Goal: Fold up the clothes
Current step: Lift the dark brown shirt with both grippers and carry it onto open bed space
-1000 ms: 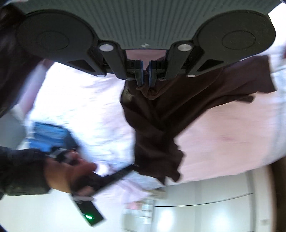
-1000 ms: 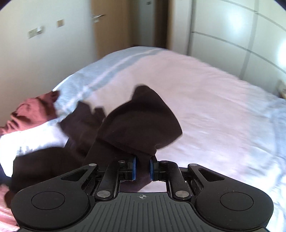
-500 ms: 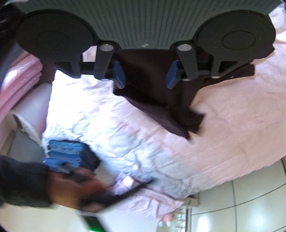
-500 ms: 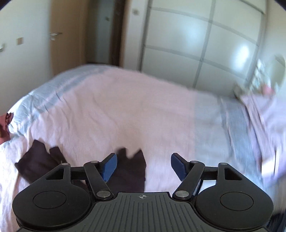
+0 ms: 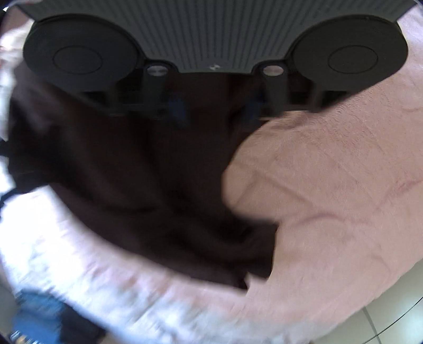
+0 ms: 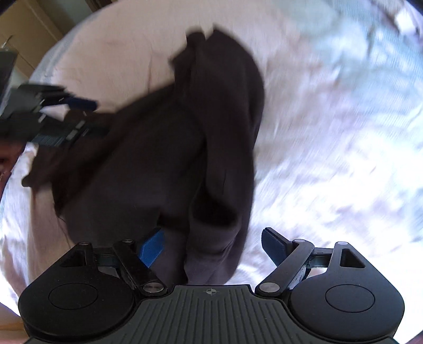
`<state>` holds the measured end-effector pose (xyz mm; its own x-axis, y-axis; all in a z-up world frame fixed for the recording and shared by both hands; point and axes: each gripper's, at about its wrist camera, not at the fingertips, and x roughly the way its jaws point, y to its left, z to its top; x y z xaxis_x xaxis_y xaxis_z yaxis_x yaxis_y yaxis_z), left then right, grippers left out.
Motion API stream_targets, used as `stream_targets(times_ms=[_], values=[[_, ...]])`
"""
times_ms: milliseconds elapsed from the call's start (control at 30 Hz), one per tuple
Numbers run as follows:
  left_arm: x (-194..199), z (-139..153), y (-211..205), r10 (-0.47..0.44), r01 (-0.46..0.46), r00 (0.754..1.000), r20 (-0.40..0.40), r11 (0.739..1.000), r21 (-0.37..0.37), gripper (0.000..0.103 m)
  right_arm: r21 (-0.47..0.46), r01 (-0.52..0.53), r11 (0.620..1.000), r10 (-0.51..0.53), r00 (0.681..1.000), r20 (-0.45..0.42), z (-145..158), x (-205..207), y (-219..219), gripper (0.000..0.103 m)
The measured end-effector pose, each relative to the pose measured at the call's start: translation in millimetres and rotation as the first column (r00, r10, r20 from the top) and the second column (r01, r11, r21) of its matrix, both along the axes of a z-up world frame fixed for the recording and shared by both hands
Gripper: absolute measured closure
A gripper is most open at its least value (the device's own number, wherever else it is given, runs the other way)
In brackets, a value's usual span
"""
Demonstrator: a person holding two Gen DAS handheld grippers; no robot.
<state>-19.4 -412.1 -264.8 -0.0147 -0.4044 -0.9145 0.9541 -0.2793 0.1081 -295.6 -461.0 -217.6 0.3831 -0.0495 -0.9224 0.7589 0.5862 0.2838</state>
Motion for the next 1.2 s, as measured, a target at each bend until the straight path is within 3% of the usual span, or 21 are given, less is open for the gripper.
stream_targets(times_ms=[33, 67, 100, 133, 167, 267, 400, 567, 633, 700, 767, 900, 1000, 1100, 1133, 1167, 1200], values=[[4, -3, -3, 0.020, -0.020, 1.000, -0.009, 1.000, 0.005, 0.100, 0.040, 0.013, 0.999, -0.013, 1.000, 0.002, -16, 0, 1, 0.020], [8, 2, -1, 0.042, -0.042, 0.999, -0.024, 0.999, -0.010, 0.100, 0.079, 0.028, 0.996, -0.029, 1.000, 0.004, -30, -1, 1, 0.033], [15, 13, 2, 0.061, -0.062, 0.998, -0.029, 0.997, -0.045, 0.100, 0.111, 0.055, 0.992, -0.057, 0.998, 0.014, -36, -5, -2, 0.075], [24, 27, 6, 0.083, -0.086, 0.996, -0.027, 0.992, -0.092, 0.100, 0.115, 0.059, 0.992, -0.063, 0.997, 0.036, -33, -8, -6, 0.089], [34, 46, 12, 0.115, -0.117, 0.993, -0.026, 0.985, -0.130, 0.100, 0.090, 0.041, 0.995, -0.046, 0.997, 0.055, -21, -11, -10, 0.095], [69, 109, 35, 0.220, -0.213, 0.976, 0.005, 0.951, -0.226, 0.100, 0.003, 0.018, 1.000, -0.018, 0.995, 0.103, 26, -29, -36, 0.097], [99, 191, 85, 0.352, -0.324, 0.935, 0.044, 0.898, -0.299, 0.100, -0.113, 0.014, 0.994, 0.004, 0.986, 0.165, 95, -58, -80, 0.098], [84, 266, 148, 0.414, -0.384, 0.910, 0.031, 0.866, -0.322, 0.102, -0.271, -0.019, 0.963, 0.091, 0.962, 0.257, 188, -70, -128, 0.098], [70, 291, 167, 0.468, -0.421, 0.882, 0.049, 0.831, -0.364, 0.103, -0.349, -0.039, 0.936, 0.144, 0.949, 0.281, 222, -61, -140, 0.098], [66, 314, 187, 0.520, -0.472, 0.854, 0.016, 0.787, -0.397, 0.103, -0.430, -0.056, 0.901, 0.196, 0.937, 0.289, 254, -50, -150, 0.098], [66, 328, 203, 0.552, -0.507, 0.834, -0.003, 0.762, -0.402, 0.103, -0.459, -0.078, 0.885, 0.221, 0.938, 0.267, 259, -40, -158, 0.098], [64, 317, 205, 0.552, -0.520, 0.834, -0.008, 0.781, -0.348, 0.103, -0.514, -0.121, 0.849, 0.263, 0.941, 0.213, 266, -18, -174, 0.098], [60, 288, 188, 0.504, -0.495, 0.863, -0.039, 0.826, -0.271, 0.098, -0.514, -0.132, 0.848, 0.191, 0.979, 0.065, 221, -6, -183, 0.098], [55, 243, 162, 0.422, -0.431, 0.902, -0.085, 0.883, -0.184, 0.087, -0.462, -0.057, 0.885, 0.064, 0.998, 0.001, 180, -22, -185, 0.095], [51, 225, 152, 0.387, -0.397, 0.918, -0.087, 0.904, -0.159, 0.085, -0.445, -0.019, 0.895, 0.030, 0.999, 0.018, 172, -32, -179, 0.089], [46, 207, 141, 0.349, -0.358, 0.933, -0.086, 0.924, -0.134, 0.085, -0.436, 0.003, 0.900, 0.008, 1.000, 0.023, 165, -40, -169, 0.073], [42, 192, 130, 0.309, -0.318, 0.947, -0.090, 0.941, -0.112, 0.085, -0.427, 0.021, 0.904, -0.010, 1.000, 0.029, 158, -47, -158, 0.050]])
